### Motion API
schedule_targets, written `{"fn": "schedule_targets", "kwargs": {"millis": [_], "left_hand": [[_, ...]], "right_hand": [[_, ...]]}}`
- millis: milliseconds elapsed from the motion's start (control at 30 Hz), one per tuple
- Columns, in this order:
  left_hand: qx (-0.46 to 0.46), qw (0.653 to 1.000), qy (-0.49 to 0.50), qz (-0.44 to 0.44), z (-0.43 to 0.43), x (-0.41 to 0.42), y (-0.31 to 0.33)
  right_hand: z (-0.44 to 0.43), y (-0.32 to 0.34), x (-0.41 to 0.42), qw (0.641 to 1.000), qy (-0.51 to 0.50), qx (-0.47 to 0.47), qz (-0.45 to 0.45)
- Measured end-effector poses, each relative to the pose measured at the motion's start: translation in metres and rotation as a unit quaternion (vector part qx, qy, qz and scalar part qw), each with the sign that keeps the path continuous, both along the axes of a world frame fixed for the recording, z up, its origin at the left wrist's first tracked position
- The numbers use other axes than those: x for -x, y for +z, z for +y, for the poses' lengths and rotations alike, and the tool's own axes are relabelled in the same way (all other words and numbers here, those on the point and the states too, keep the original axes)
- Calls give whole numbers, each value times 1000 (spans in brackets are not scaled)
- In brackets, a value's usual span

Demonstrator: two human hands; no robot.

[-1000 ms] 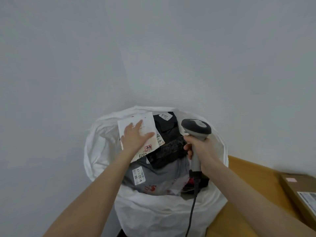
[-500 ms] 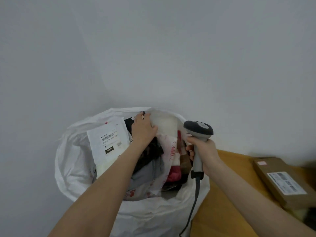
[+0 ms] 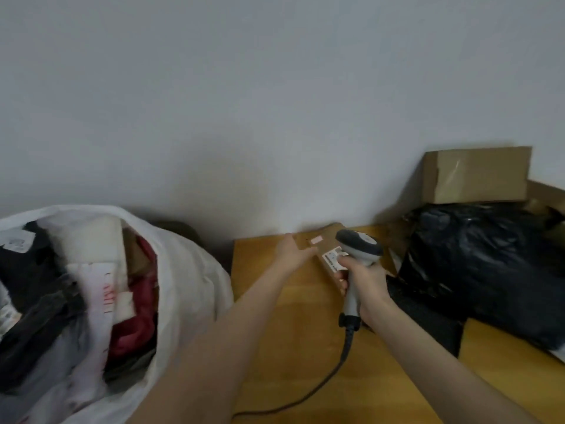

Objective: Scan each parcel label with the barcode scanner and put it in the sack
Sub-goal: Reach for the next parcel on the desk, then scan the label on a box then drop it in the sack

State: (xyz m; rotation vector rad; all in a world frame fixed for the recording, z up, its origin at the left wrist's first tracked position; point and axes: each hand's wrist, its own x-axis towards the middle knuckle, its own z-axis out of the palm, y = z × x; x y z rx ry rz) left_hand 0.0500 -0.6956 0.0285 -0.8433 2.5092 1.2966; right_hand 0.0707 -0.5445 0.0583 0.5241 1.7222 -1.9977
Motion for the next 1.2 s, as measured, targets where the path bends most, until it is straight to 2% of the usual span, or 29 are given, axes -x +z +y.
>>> {"fn": "schedule_targets", "kwargs": {"millis": [100, 200, 300, 367, 467, 567, 700, 767, 833, 933, 1200], "left_hand": [[-147, 984, 71, -75, 44, 9, -41], [-238, 953, 122, -145, 71, 12, -82], [-298, 925, 183, -146, 83, 20, -116], [-325, 911, 224, -122, 88, 24, -115], [-316, 913, 241, -89, 81, 23, -99], [-279, 942, 171, -76, 49, 13, -73], [-294, 948, 113, -52, 2, 0, -21], [-259, 962, 61, -55, -17, -7, 5], [-227, 971, 4, -68, -31, -14, 29], [-233, 969, -39, -80, -44, -29, 56], [-251, 967, 32, 2, -60, -69, 64]], "right_hand": [[46, -24, 23, 999, -39, -18, -29], [78, -45, 38, 996, -58, -31, -53], [96, -59, 46, 995, -63, -30, -72], [103, -61, 50, 995, -59, -26, -77], [109, -60, 54, 996, -51, -16, -72], [109, -52, 55, 998, -49, -3, -43], [103, -35, 55, 998, -67, -2, 0], [99, -27, 50, 997, -77, -8, 15], [95, -21, 40, 997, -76, -19, 17], [90, -18, 18, 998, -55, -24, -5], [68, -10, -46, 995, -101, -11, 9]]}}
